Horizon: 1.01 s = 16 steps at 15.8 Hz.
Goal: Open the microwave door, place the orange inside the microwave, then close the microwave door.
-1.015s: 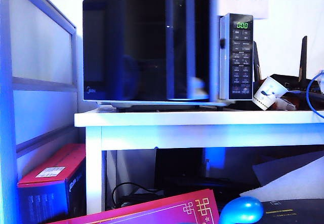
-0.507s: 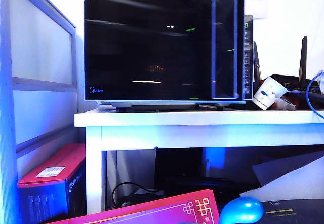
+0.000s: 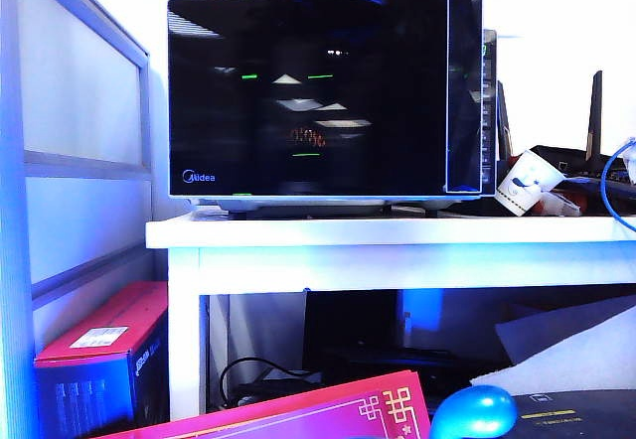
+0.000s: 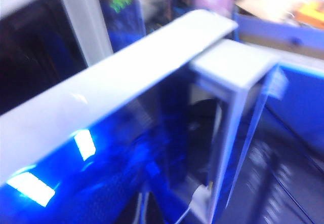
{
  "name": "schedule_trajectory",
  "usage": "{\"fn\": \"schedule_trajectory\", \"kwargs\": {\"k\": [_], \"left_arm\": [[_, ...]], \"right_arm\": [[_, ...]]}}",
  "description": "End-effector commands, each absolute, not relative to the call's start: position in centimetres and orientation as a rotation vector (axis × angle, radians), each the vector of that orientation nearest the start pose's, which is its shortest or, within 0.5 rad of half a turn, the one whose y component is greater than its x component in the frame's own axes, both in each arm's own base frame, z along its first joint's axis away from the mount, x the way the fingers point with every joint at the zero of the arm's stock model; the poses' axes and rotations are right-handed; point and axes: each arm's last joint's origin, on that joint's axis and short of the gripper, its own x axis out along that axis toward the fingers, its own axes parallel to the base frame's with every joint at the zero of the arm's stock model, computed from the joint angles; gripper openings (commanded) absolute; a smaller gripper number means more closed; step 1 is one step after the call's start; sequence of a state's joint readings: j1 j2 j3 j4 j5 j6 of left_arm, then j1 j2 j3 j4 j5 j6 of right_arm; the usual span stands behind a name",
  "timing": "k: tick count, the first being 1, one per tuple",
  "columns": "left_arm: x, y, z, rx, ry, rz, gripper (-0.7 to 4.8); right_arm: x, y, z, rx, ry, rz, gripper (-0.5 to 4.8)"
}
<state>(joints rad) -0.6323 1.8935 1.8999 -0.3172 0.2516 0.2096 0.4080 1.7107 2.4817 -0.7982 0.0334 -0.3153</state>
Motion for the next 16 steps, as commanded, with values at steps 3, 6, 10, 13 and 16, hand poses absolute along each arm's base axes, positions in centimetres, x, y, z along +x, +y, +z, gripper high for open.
{"fn": "schedule_trajectory", "kwargs": {"k": [3, 6, 10, 13, 16], "left_arm": [[37.4, -28.6, 37.3, 0.254, 0.03, -0.773, 0.24], [38.8, -29.5, 35.7, 0.247, -0.018, -0.722, 0.24], [40.4, -30.7, 33.5, 0.239, -0.11, -0.703, 0.24], [41.5, -31.1, 31.9, 0.23, -0.15, -0.607, 0.24], [42.2, -31.4, 31.1, 0.205, -0.203, -0.532, 0.24]], "right_arm": [[25.1, 10.8, 58.7, -0.304, -0.088, 0.366, -0.05], [24.5, 10.5, 59.1, -0.298, -0.109, 0.363, -0.05], [24.3, 10.4, 59.3, -0.296, -0.119, 0.361, -0.05], [24.3, 10.4, 59.2, -0.296, -0.118, 0.361, -0.05], [24.3, 10.4, 59.2, -0.296, -0.116, 0.362, -0.05]]}}
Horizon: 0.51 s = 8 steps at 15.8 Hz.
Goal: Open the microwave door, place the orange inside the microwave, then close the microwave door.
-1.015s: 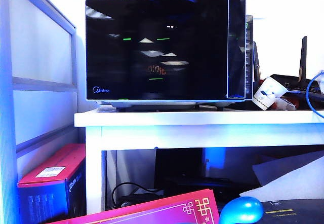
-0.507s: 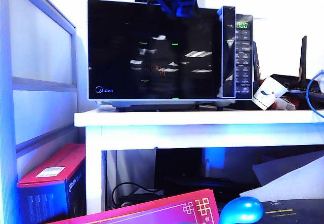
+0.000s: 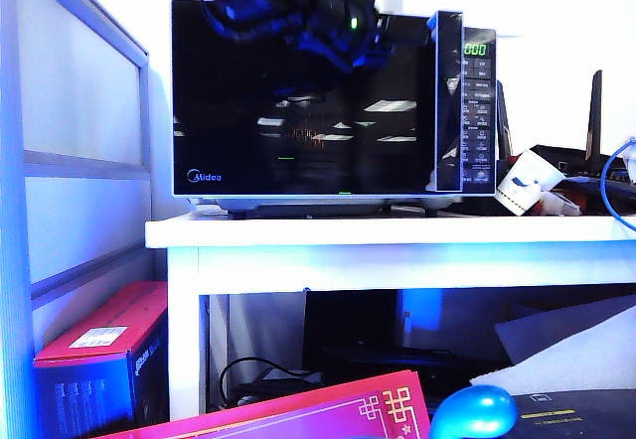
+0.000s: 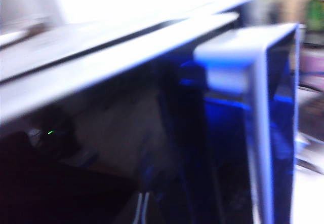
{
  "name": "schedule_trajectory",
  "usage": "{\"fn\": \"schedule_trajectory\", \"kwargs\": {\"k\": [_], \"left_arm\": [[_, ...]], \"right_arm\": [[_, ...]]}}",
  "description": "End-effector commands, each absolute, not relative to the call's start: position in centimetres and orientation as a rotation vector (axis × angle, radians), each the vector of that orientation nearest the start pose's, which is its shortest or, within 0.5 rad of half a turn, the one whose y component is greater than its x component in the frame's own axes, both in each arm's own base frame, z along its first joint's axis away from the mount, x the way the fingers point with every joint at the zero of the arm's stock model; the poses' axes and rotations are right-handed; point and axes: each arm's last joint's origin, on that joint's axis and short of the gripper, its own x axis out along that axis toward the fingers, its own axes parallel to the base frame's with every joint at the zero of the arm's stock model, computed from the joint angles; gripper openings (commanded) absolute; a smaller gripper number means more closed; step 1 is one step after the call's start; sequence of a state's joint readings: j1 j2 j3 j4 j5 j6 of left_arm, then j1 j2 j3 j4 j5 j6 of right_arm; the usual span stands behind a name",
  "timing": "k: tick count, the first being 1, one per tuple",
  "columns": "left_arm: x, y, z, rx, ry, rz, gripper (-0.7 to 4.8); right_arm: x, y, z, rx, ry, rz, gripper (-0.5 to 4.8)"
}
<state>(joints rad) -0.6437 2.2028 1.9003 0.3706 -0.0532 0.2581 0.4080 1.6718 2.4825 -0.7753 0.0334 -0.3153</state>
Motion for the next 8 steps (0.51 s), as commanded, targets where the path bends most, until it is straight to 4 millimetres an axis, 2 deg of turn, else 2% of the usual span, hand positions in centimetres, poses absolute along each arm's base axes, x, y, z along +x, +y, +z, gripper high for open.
{"fn": "schedule_trajectory", "kwargs": {"k": [1, 4, 8], "left_arm": [[42.3, -31.4, 30.9, 0.205, -0.204, -0.53, 0.24], [42.8, -31.4, 31.0, 0.196, -0.193, -0.498, 0.24], [44.3, -30.9, 33.1, 0.187, -0.145, -0.465, 0.24]], "right_arm": [[24.3, 10.4, 59.2, -0.296, -0.115, 0.362, -0.05], [24.3, 10.4, 59.2, -0.296, -0.114, 0.363, -0.05], [24.3, 10.4, 59.2, -0.296, -0.113, 0.363, -0.05]]}}
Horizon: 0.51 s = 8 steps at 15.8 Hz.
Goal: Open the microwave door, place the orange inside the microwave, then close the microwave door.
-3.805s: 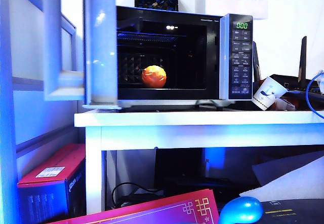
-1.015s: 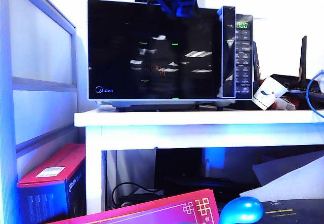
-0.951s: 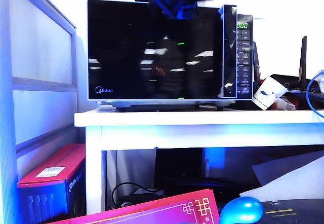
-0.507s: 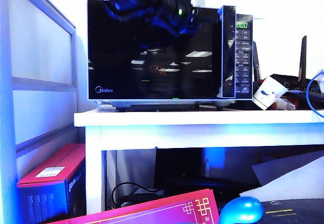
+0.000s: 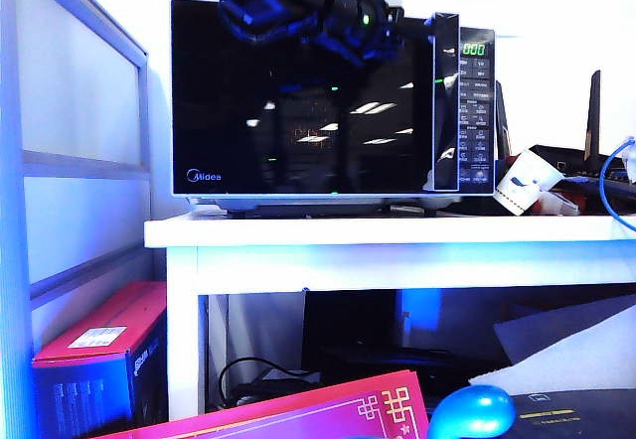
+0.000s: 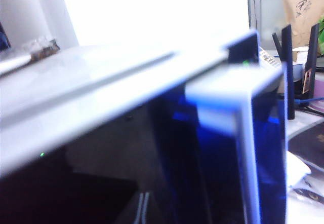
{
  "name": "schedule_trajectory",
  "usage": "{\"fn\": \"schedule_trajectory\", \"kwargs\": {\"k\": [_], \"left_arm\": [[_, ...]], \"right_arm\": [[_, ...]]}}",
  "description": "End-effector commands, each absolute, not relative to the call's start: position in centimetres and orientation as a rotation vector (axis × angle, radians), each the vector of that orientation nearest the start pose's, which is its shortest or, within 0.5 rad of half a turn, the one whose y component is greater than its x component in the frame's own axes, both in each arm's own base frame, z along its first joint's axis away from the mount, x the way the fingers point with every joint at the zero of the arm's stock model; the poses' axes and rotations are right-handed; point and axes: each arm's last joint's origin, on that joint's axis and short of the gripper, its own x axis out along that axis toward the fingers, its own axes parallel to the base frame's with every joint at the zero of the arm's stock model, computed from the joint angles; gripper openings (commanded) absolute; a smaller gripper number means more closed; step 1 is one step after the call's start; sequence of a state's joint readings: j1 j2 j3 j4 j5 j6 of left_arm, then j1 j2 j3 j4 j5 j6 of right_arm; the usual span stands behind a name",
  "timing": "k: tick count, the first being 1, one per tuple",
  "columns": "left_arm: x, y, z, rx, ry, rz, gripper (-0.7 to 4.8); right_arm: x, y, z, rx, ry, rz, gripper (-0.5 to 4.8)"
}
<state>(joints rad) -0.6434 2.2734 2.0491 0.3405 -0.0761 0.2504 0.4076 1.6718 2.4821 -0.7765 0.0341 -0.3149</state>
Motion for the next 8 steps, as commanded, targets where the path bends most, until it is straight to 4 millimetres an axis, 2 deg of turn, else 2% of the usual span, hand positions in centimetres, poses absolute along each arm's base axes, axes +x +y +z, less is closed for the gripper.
{"fn": "schedule_trajectory", "kwargs": {"k": [1, 8], "left_arm": [[44.3, -30.8, 33.3, 0.188, -0.142, -0.459, 0.24], [44.5, -31.3, 32.0, 0.186, -0.03, -0.55, 0.22]], "right_arm": [[24.3, 10.4, 59.2, -0.296, -0.113, 0.363, -0.05], [24.3, 10.4, 59.2, -0.295, -0.111, 0.363, -0.05]]}}
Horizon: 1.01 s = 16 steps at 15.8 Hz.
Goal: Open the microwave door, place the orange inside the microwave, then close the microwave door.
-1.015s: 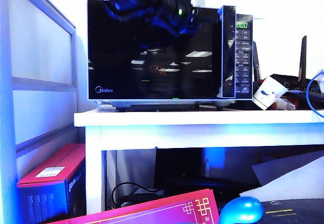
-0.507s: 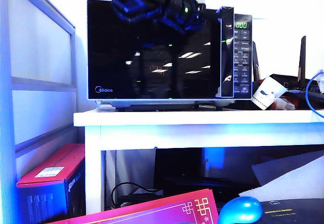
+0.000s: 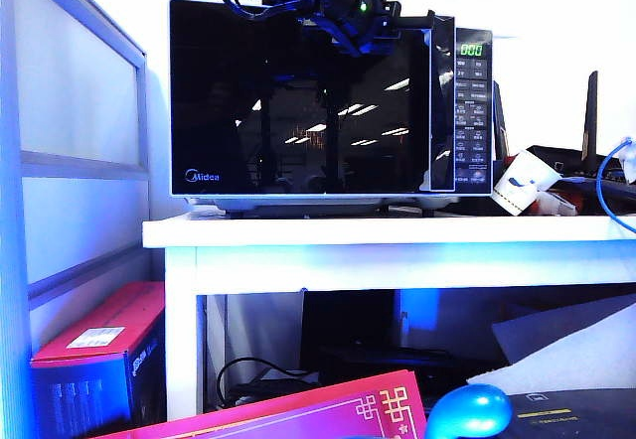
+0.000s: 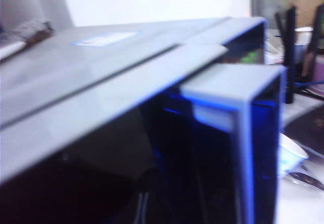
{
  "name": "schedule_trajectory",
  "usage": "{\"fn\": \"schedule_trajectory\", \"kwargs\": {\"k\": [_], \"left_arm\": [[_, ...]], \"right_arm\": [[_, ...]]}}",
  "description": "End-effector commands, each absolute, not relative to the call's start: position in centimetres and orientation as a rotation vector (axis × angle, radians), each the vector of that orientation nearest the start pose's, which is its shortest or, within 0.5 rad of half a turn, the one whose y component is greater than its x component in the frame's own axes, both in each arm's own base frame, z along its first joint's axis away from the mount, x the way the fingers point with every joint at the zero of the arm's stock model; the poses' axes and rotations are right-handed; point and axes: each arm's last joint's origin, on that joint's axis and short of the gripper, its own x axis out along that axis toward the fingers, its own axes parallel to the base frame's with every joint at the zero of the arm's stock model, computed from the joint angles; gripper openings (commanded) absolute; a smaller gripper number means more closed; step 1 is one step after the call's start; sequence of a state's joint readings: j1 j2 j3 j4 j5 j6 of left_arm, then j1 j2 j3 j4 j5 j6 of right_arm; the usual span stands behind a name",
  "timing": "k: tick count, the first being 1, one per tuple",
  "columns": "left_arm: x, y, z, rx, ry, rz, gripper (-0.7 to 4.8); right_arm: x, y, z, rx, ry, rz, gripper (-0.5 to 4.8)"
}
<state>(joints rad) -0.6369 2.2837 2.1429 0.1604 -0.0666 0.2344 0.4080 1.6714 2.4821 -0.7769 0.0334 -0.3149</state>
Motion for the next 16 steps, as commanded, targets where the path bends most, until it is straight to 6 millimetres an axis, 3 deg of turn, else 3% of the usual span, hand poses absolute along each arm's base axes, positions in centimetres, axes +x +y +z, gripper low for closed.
{"fn": "schedule_trajectory", "kwargs": {"k": [1, 6, 9, 11, 13, 15, 16], "left_arm": [[44.5, -31.2, 31.9, 0.191, -0.019, -0.527, 0.22], [44.7, -30.6, 32.5, 0.264, -0.003, -0.361, 0.22], [44.3, -30.5, 33.8, 0.288, -0.048, -0.378, 0.22], [42.1, -30.2, 37.6, 0.266, -0.105, -0.452, 0.21], [37.9, -28.8, 43.5, 0.238, -0.171, -0.521, 0.17], [32.0, -25.4, 50.0, 0.22, -0.209, -0.631, 0.15], [28.1, -22.9, 53.1, 0.205, -0.208, -0.653, -0.01]], "right_arm": [[24.3, 10.4, 59.2, -0.296, -0.107, 0.364, -0.05], [24.2, 10.4, 59.1, -0.298, -0.097, 0.365, -0.05], [24.2, 10.4, 59.0, -0.299, -0.096, 0.366, -0.05], [23.9, 10.3, 59.3, -0.295, -0.111, 0.362, -0.05], [23.4, 10.0, 59.8, -0.287, -0.147, 0.356, -0.05], [22.2, 9.5, 60.5, -0.279, -0.179, 0.351, -0.05], [21.4, 9.2, 60.9, -0.275, -0.196, 0.348, -0.05]]}}
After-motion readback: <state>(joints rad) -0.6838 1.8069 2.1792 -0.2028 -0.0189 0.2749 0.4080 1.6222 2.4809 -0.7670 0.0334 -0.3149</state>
